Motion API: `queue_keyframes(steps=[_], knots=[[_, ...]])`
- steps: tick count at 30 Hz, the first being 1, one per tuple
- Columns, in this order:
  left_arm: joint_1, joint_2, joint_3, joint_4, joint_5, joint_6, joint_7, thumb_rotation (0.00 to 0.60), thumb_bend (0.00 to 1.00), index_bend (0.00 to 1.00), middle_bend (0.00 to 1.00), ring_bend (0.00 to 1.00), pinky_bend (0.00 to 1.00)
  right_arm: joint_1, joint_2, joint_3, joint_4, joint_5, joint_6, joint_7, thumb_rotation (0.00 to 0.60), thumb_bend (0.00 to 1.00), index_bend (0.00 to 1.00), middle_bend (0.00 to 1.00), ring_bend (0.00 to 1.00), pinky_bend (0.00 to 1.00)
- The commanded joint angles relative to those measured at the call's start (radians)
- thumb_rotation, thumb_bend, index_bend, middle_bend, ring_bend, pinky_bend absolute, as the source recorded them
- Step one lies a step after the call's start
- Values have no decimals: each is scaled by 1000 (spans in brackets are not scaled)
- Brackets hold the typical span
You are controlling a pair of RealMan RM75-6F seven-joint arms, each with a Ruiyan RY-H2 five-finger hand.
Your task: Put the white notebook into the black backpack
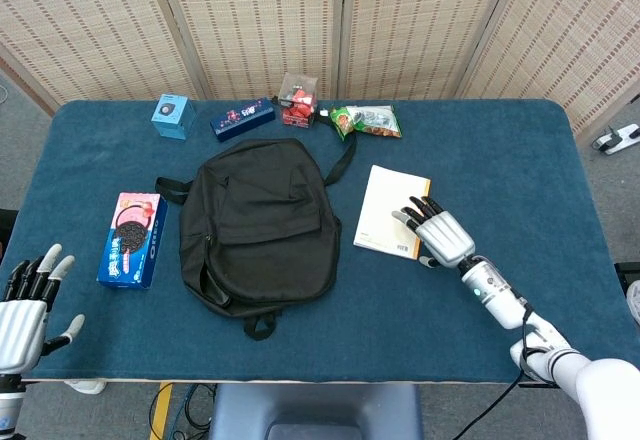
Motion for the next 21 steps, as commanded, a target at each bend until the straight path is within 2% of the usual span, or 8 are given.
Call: queue_keyframes(steps=[1, 9, 21], knots=[[0, 0, 0, -1, 0, 0, 0, 600, 288, 109, 0, 37, 0, 15, -22, -10, 33, 0, -7, 19, 600, 78, 133, 154, 20, 78], [0, 0, 0, 2, -3, -3, 0, 600, 288, 109, 0, 37, 0, 29, -46, -27, 88, 8, -20, 42, 600, 78, 133, 154, 20, 79], [-2, -5, -1, 5, -3, -9, 0, 600, 288, 108, 0, 38, 0, 27, -56, -45, 114, 20, -16, 52, 600, 78, 133, 154, 20, 78]])
